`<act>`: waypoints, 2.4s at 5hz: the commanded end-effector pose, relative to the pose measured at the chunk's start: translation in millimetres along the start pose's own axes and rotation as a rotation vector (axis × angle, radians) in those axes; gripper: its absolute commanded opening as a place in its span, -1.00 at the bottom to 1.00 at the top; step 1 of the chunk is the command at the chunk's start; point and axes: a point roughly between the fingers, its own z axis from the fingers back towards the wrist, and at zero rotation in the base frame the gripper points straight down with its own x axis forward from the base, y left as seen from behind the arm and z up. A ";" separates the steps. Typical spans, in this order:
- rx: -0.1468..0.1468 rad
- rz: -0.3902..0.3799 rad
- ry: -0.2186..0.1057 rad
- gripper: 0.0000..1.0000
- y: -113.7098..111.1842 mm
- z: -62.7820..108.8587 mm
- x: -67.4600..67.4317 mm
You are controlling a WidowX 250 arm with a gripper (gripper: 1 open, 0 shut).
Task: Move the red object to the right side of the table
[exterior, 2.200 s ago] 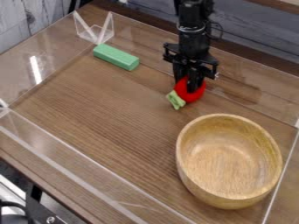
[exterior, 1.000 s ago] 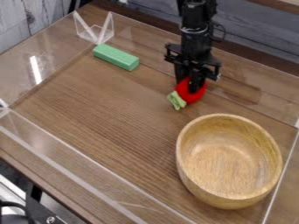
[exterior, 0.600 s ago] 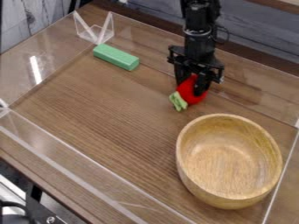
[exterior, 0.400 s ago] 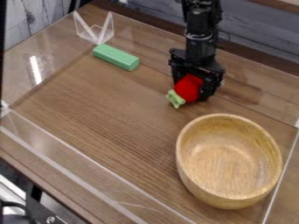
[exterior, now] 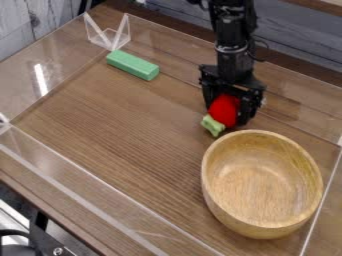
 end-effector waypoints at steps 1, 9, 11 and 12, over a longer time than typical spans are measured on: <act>0.007 -0.005 -0.111 1.00 -2.3 44.0 5.6; 0.072 0.047 -0.159 -1.00 46.4 15.6 11.9; 0.072 0.060 -0.154 1.00 48.2 15.5 13.7; 0.071 0.068 -0.157 1.00 49.3 19.2 13.3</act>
